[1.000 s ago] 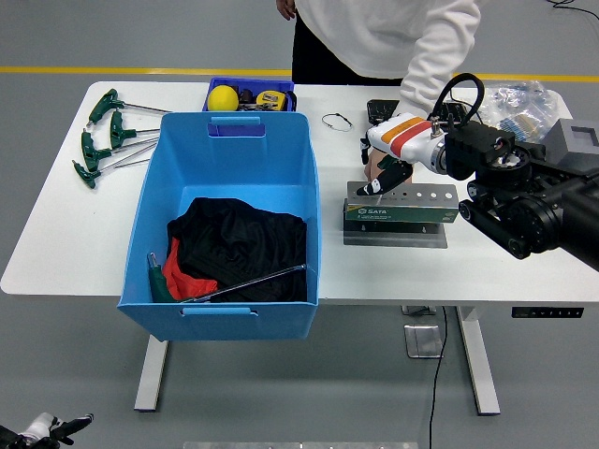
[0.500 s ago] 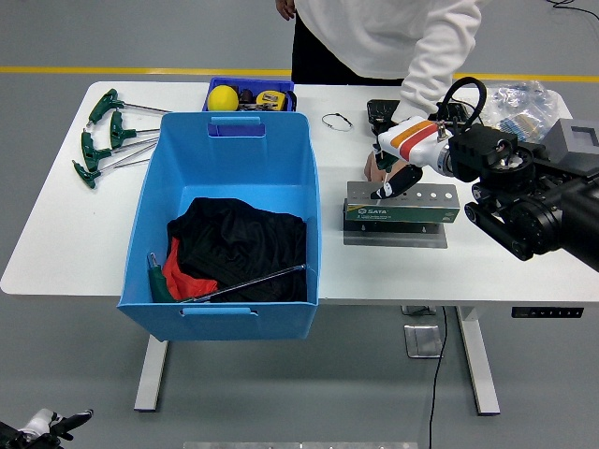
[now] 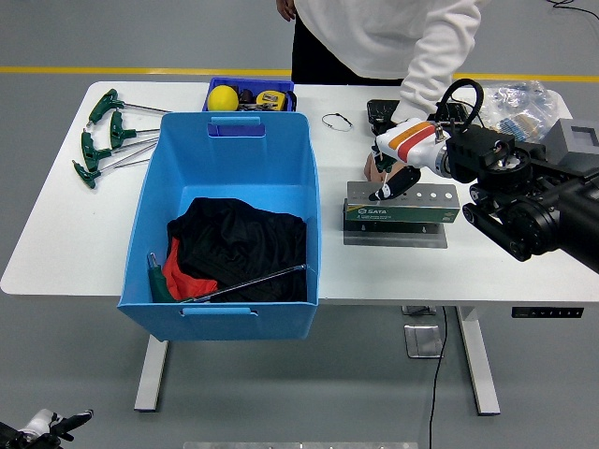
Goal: Lift tool from toolbox,place it in box,lift tool from toolbox,place it in box
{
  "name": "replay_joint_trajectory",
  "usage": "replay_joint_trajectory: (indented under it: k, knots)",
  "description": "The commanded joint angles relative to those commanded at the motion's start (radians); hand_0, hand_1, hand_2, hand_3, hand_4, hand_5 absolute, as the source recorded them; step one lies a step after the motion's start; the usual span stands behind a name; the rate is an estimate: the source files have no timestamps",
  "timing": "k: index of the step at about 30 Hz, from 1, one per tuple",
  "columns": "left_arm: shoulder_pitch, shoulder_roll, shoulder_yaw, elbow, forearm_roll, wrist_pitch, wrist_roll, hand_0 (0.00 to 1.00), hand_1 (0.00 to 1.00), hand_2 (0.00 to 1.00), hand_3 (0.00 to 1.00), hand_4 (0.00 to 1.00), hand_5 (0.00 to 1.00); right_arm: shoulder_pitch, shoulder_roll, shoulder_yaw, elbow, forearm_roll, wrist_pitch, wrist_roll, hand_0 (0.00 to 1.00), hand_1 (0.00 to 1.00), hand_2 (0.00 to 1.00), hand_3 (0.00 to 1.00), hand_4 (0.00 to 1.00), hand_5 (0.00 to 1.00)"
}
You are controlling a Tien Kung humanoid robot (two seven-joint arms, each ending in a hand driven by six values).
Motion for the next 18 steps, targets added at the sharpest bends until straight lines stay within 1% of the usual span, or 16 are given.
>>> replay_joint_trajectory:
  k: [9,10,18]
  knots:
    - [0.004,0.000,-0.002,0.000,-0.001,-0.001,0.001,0.526,0.477,0.648,0.678,0.734,0.706,-0.005,0.000,0.003,-0.002,-0.005,0.006,-0.005,0.759,0.602,0.551,0.454,0.962,0.590]
    - [0.005,0.000,-0.003,0.000,-0.001,-0.001,0.001,0.525,0.475,0.647,0.677,0.732,0.703,-0.006,0.000,0.004,-0.003,-0.006,0.007,-0.006,0.759,0.595,0.542,0.436,0.966,0.595]
    - [0.010,0.002,-0.008,0.000,0.002,-0.001,0.003,0.524,0.474,0.647,0.677,0.730,0.701,-0.006,0.006,-0.003,-0.002,-0.004,0.010,-0.008,0.759,0.591,0.539,0.421,0.967,0.598]
